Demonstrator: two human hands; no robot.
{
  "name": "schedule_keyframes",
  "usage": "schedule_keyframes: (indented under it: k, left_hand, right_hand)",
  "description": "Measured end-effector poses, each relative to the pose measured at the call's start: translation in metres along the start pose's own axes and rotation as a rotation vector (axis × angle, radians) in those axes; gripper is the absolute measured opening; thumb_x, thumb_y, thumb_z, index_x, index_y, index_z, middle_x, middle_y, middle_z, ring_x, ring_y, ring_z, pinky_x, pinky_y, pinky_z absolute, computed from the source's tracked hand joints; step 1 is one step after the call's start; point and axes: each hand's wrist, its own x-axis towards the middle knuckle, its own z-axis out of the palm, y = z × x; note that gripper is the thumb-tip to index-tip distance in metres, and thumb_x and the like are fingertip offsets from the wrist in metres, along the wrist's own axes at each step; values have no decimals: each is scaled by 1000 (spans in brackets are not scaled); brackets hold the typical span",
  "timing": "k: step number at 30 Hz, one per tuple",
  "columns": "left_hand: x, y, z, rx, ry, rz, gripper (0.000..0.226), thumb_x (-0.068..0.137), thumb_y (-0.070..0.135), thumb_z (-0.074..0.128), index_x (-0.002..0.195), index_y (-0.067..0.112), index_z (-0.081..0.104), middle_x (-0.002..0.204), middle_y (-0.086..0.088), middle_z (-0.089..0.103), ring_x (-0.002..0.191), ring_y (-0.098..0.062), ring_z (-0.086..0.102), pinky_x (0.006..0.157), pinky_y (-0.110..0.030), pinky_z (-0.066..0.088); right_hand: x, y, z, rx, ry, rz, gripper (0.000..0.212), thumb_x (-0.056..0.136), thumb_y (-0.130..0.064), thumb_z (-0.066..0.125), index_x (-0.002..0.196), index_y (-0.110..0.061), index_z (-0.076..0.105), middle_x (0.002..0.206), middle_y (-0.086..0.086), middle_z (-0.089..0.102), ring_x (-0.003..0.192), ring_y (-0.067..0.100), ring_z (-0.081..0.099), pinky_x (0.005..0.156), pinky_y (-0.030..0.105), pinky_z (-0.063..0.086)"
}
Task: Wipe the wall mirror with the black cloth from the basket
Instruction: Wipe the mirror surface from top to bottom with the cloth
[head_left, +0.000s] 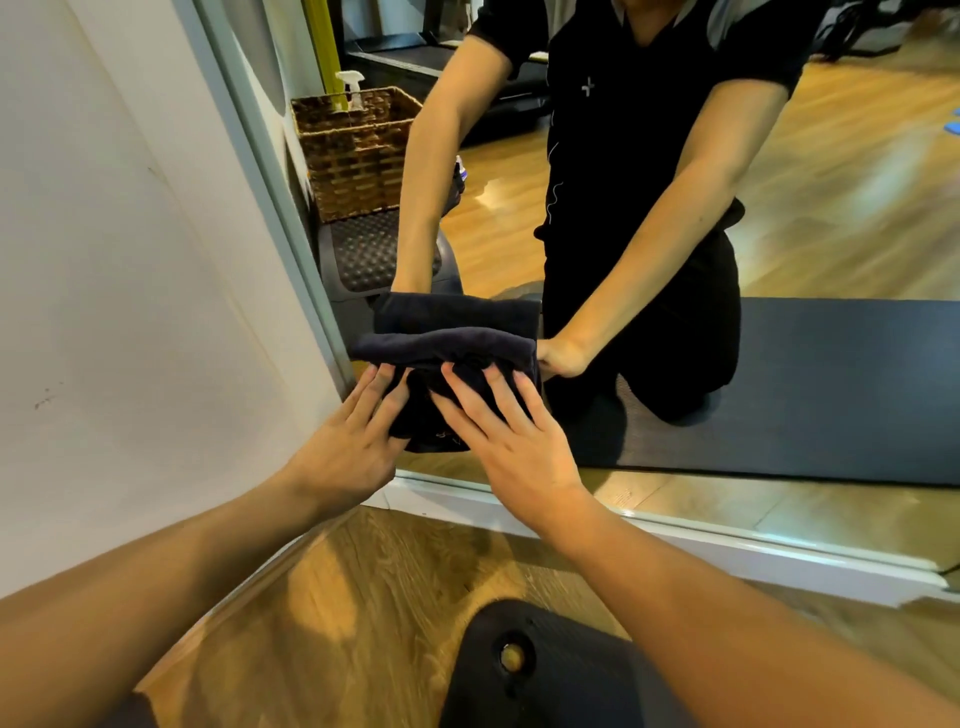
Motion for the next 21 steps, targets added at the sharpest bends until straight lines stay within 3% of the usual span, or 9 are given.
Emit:
schedule_keyframes:
  k: [4, 8, 11, 15, 19, 21]
  left_hand:
    - [20, 20, -2, -9, 38, 19, 48, 91, 11, 48, 134, -11, 56, 144, -41, 39, 140, -62, 28, 120, -65, 25]
    - [40, 36, -6, 2, 80, 94, 50, 87, 14, 49, 130, -8, 60, 143, -35, 35, 138, -57, 27, 123, -59, 14]
    - [53, 53, -6, -32, 72, 123, 50, 88, 16, 49, 132, -6, 60, 146, -35, 34, 139, -56, 28, 121, -60, 21]
    - [76, 82, -8, -70, 82, 145, 50, 87, 15, 52, 131, -6, 60, 146, -36, 36, 136, -57, 37, 115, -63, 35]
    - [104, 113, -8, -90, 108, 167, 51, 83, 12, 61, 131, -7, 61, 146, -38, 39, 137, -57, 38, 114, -64, 36]
    - [116, 128, -6, -87, 114, 189, 48, 84, 12, 60, 129, -6, 62, 147, -39, 39, 137, -57, 39, 113, -64, 36]
  right_hand:
    - [-20, 24, 1, -32, -27, 0, 99, 90, -25, 66, 164, -22, 0, 169, 7, -15, 151, 36, -9, 124, 52, -12]
    - [-43, 49, 2, -36, 10, -9, 96, 89, -22, 68, 165, -24, 10, 171, 5, 2, 152, 37, 6, 126, 51, -3]
    - [-64, 68, -1, -26, 10, -2, 93, 89, -19, 66, 164, -25, 12, 171, 4, 10, 151, 35, 17, 125, 50, 6]
    - [-94, 93, -3, -42, -45, 33, 91, 90, -19, 64, 164, -27, 11, 172, 3, 8, 154, 34, 16, 126, 50, 6]
    - [-126, 120, -6, -49, -57, 59, 83, 93, -14, 51, 164, -28, 12, 172, 2, 11, 154, 35, 20, 127, 51, 11]
    - [-141, 133, -6, -55, -65, 71, 83, 94, -15, 53, 164, -30, 12, 172, 1, 10, 153, 36, 20, 127, 51, 11]
